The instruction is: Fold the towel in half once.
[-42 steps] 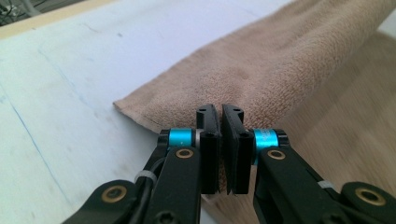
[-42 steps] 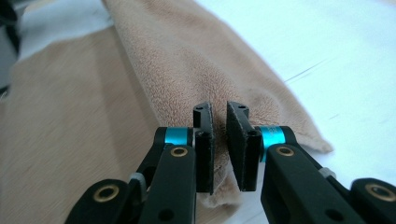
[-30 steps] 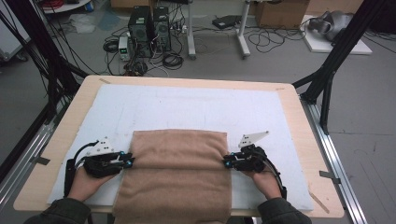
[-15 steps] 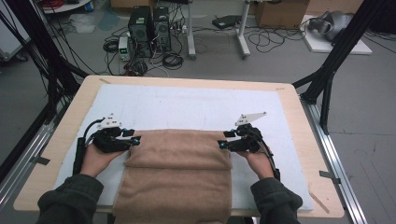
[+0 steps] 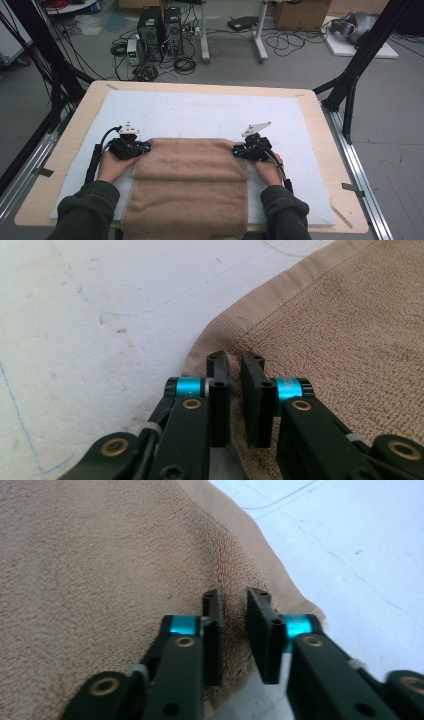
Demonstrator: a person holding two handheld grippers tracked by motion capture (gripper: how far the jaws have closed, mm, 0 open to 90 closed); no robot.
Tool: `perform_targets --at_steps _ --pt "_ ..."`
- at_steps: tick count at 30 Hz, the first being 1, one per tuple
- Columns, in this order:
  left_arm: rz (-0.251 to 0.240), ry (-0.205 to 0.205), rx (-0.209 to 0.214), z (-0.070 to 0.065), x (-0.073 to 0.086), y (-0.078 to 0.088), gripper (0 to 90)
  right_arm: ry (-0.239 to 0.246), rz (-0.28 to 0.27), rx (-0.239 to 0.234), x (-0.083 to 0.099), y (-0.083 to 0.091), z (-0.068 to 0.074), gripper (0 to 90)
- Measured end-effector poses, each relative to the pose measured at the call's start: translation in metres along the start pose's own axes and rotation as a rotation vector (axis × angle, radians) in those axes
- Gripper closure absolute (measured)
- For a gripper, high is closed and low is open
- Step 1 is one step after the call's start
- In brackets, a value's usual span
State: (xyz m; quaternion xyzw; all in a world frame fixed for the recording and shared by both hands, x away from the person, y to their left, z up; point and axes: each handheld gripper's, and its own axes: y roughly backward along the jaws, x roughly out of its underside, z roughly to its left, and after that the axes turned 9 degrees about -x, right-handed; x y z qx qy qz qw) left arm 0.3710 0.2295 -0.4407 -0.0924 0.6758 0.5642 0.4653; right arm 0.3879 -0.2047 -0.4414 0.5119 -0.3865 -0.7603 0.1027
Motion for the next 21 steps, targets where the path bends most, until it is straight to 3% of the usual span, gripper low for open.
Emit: perform_targets --at_steps 4,9,12,15,21 --pt "0.002 0.001 0.009 0.001 -0.001 0.004 84.7 -0.007 0.006 -0.023 -0.001 0.002 0.000 84.1" --pt "-0.076 0.042 0.053 0.005 -0.004 0.019 84.6 -0.017 -0.058 -0.060 -0.002 0.015 0.000 84.3" --pt "-0.087 0.052 0.099 0.006 -0.004 0.029 84.6 -0.013 -0.095 -0.080 -0.004 0.028 0.005 84.4" --pt "-0.126 0.025 0.105 0.002 -0.004 0.045 84.6 0.011 -0.127 -0.093 -0.006 0.044 0.017 84.3" --pt "-0.224 -0.033 0.129 -0.015 0.003 0.089 84.4 0.128 -0.145 -0.096 -0.007 0.073 0.059 84.2"
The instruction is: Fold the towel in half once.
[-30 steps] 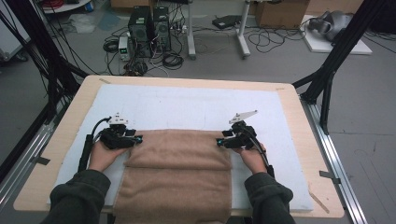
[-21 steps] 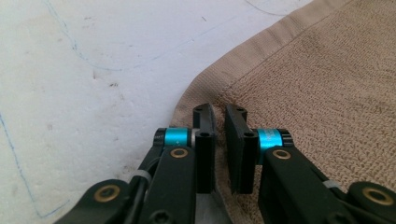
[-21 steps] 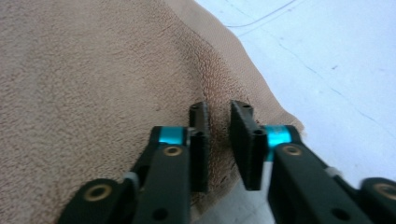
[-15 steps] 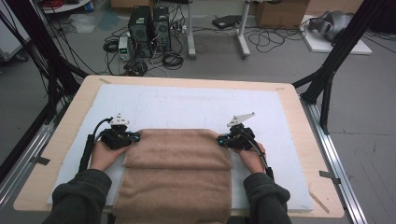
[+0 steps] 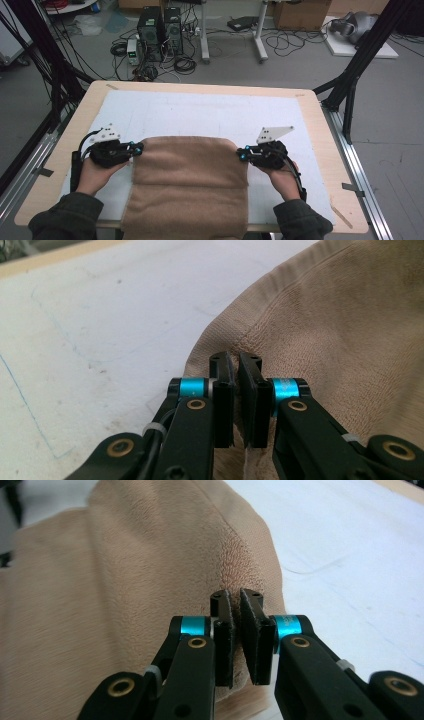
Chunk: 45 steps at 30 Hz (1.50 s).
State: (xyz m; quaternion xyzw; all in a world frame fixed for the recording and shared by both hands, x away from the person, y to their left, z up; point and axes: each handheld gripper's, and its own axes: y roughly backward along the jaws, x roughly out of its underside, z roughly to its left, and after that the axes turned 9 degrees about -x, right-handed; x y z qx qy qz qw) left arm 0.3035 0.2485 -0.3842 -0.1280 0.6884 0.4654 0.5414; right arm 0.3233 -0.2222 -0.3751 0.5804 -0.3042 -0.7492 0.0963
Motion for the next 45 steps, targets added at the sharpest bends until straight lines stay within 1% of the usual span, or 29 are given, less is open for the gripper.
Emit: perform_targets --at_steps 2,3,4,5,7,9,10,11,12,15,18,19,20,22,23,24,25,27,31,33,34,35,36,37,38,39,41,43,45 --pt "-0.028 -0.003 0.023 -0.009 0.008 0.015 84.6 0.023 -0.014 -0.024 0.003 0.005 0.016 84.2" --pt "-0.026 -0.008 0.036 -0.014 0.013 0.022 84.7 0.026 -0.012 -0.037 0.007 0.007 0.023 84.2" --pt "-0.018 -0.014 0.051 -0.018 0.020 0.028 84.7 0.025 -0.013 -0.062 0.011 0.008 0.030 84.0" --pt "-0.013 -0.008 0.076 -0.022 0.026 0.034 84.7 0.027 -0.020 -0.087 0.016 0.009 0.037 83.7" --pt "-0.021 -0.005 0.115 -0.029 0.038 0.044 84.0 0.036 -0.019 -0.138 0.026 0.008 0.053 82.7" --pt "-0.023 -0.004 0.136 -0.034 0.044 0.053 78.0 0.055 0.015 -0.151 0.032 0.007 0.064 78.9" --pt "-0.024 -0.007 0.138 -0.034 0.044 0.056 74.2 0.069 0.006 -0.149 0.034 0.008 0.067 76.4" --pt "-0.023 -0.009 0.133 -0.033 0.042 0.059 69.9 0.062 -0.007 -0.153 0.034 0.010 0.068 74.0" --pt "-0.026 -0.010 0.127 -0.032 0.040 0.060 67.1 0.052 -0.024 -0.150 0.034 0.013 0.065 73.0" --pt "-0.037 -0.020 0.090 -0.024 0.030 0.056 66.0 0.017 -0.049 -0.117 0.030 0.017 0.052 69.9" --pt "-0.024 -0.018 0.053 -0.017 0.025 0.039 65.3 -0.010 -0.025 -0.068 0.027 0.011 0.035 64.9" --pt "-0.014 -0.021 0.040 -0.014 0.025 0.032 65.1 -0.012 -0.005 -0.055 0.027 0.006 0.030 62.5" --pt "0.001 -0.010 0.032 -0.012 0.025 0.024 64.4 -0.016 0.011 -0.032 0.027 0.002 0.025 59.8" --pt "0.040 -0.033 -0.006 -0.009 0.025 0.010 60.3 -0.040 0.030 -0.014 0.029 -0.007 0.014 56.3" --pt "0.058 -0.025 -0.012 -0.006 0.026 0.003 59.1 -0.051 0.041 0.001 0.031 -0.011 0.009 53.5" --pt "0.080 -0.029 -0.009 -0.004 0.026 -0.003 58.1 -0.065 0.047 0.015 0.033 -0.015 0.004 51.1" --pt "0.101 -0.038 -0.019 -0.002 0.027 -0.009 58.1 -0.072 0.064 0.027 0.035 -0.019 -0.001 48.9" --pt "0.132 -0.034 -0.026 0.001 0.029 -0.018 56.2 -0.089 0.090 0.049 0.038 -0.025 -0.009 46.5" --pt "0.190 -0.037 -0.051 0.005 0.034 -0.032 46.5 -0.128 0.109 0.054 0.045 -0.031 -0.022 43.3" --pt "0.226 -0.040 -0.043 0.006 0.036 -0.038 44.5 -0.150 0.112 0.030 0.047 -0.034 -0.027 43.2" --pt "0.247 -0.044 -0.025 0.006 0.038 -0.041 46.8 -0.146 0.121 0.025 0.047 -0.036 -0.027 43.6" --pt "0.245 -0.029 0.007 0.006 0.039 -0.042 53.7 -0.140 0.133 0.023 0.048 -0.039 -0.027 47.6" --pt "0.241 -0.019 0.018 0.006 0.039 -0.043 60.3 -0.141 0.148 -0.001 0.048 -0.041 -0.027 54.2" --pt "0.237 -0.014 0.040 0.005 0.039 -0.043 69.4 -0.140 0.150 -0.004 0.048 -0.042 -0.027 62.6" --pt "0.236 -0.026 0.034 0.003 0.038 -0.044 76.1 -0.144 0.149 -0.033 0.047 -0.042 -0.027 75.2" --pt "0.237 -0.033 0.027 0.001 0.037 -0.044 78.7 -0.127 0.147 -0.043 0.047 -0.042 -0.027 79.2" --pt "0.231 -0.040 0.003 -0.001 0.035 -0.044 80.7 -0.099 0.164 -0.031 0.044 -0.042 -0.025 82.6" --pt "0.201 -0.024 -0.025 -0.002 0.033 -0.045 80.8 -0.099 0.152 -0.012 0.043 -0.040 -0.027 83.8" --pt "0.174 0.000 -0.045 0.000 0.027 -0.051 81.2 -0.113 0.137 0.013 0.043 -0.036 -0.036 84.1"
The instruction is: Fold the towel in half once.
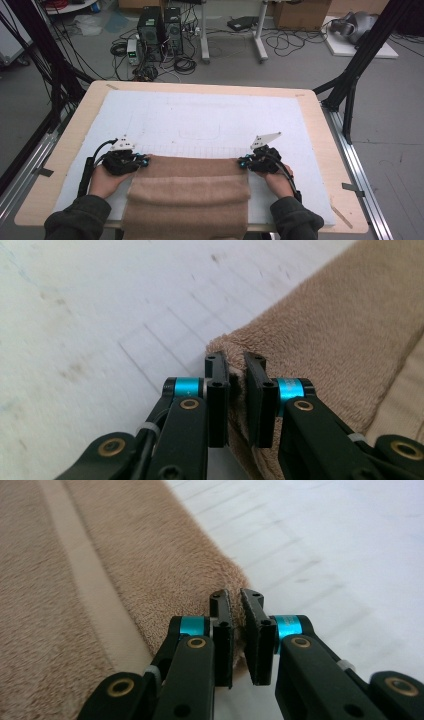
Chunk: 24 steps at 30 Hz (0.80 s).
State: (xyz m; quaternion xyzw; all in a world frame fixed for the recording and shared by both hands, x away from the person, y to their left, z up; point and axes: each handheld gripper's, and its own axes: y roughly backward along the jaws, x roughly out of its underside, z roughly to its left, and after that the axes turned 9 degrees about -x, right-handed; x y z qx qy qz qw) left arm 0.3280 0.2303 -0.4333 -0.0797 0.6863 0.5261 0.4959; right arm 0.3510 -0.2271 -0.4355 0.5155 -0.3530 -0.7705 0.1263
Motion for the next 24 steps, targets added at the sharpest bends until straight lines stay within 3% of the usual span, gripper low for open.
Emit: perform_targets --at_steps 3,5,8,11,17,19,20,22,24 --pt "-0.031 0.036 -0.036 0.001 -0.017 -0.013 82.3 -0.041 -0.009 0.017 -0.009 0.007 -0.021 84.4" --pt "-0.034 0.035 -0.056 0.004 -0.033 -0.024 82.4 -0.043 -0.004 0.062 -0.020 0.012 -0.034 84.4" --pt "-0.055 0.071 -0.073 0.014 -0.058 -0.035 82.7 -0.053 0.008 0.105 -0.042 0.021 -0.052 84.5" --pt "-0.091 0.096 -0.095 0.028 -0.087 -0.034 82.8 -0.057 -0.015 0.150 -0.062 0.036 -0.067 84.7" --pt "-0.162 0.074 -0.143 0.045 -0.149 -0.022 82.8 -0.028 -0.091 0.219 -0.104 0.071 -0.083 84.9" --pt "-0.150 0.079 -0.143 0.048 -0.152 -0.025 81.8 -0.044 -0.111 0.207 -0.108 0.074 -0.087 82.4" --pt "-0.125 0.074 -0.149 0.049 -0.149 -0.028 78.0 -0.058 -0.125 0.196 -0.107 0.072 -0.090 73.3" --pt "-0.085 0.085 -0.135 0.053 -0.138 -0.034 67.8 -0.107 -0.126 0.159 -0.101 0.062 -0.095 61.0" --pt "-0.069 0.075 -0.133 0.054 -0.123 -0.036 63.4 -0.126 -0.110 0.146 -0.093 0.054 -0.096 57.5"
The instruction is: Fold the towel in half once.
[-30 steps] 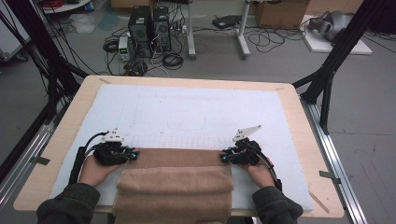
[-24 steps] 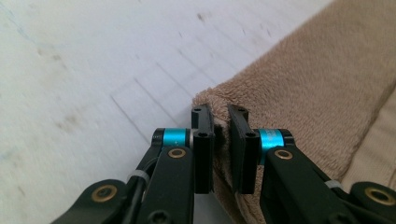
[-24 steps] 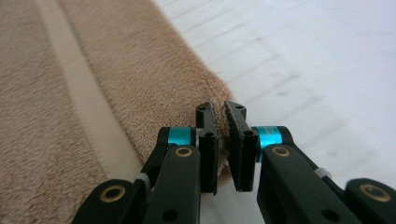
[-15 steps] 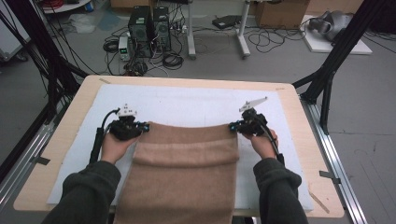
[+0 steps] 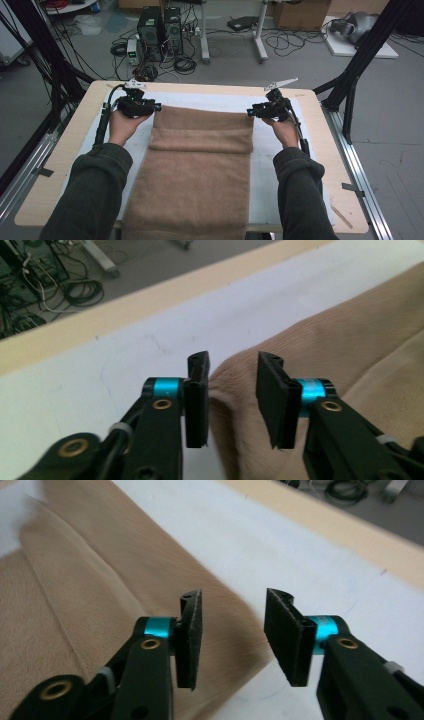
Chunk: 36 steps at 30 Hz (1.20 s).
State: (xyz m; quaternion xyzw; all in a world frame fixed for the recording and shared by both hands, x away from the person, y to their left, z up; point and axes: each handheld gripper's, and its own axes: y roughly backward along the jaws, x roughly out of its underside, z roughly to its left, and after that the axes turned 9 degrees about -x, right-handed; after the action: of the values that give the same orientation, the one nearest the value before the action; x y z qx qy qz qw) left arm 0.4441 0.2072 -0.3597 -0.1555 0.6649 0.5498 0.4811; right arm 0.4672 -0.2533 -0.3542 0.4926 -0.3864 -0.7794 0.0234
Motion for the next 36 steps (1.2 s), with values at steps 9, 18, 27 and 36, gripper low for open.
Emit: perform_targets --at_steps 9,18,27,36 --pt "0.055 -0.022 0.080 -0.004 0.049 0.000 61.3 0.042 0.010 -0.002 0.036 -0.017 0.025 56.1" --pt "0.130 -0.092 0.117 -0.016 0.073 -0.016 62.4 0.017 0.116 -0.009 0.071 -0.043 0.029 59.0" --pt "0.092 -0.121 0.098 -0.022 0.072 -0.007 85.5 0.056 0.090 -0.047 0.073 -0.040 0.041 82.9" --pt "-0.064 -0.075 0.135 -0.024 0.078 0.041 85.9 0.128 -0.043 -0.110 0.068 -0.002 0.075 83.0"
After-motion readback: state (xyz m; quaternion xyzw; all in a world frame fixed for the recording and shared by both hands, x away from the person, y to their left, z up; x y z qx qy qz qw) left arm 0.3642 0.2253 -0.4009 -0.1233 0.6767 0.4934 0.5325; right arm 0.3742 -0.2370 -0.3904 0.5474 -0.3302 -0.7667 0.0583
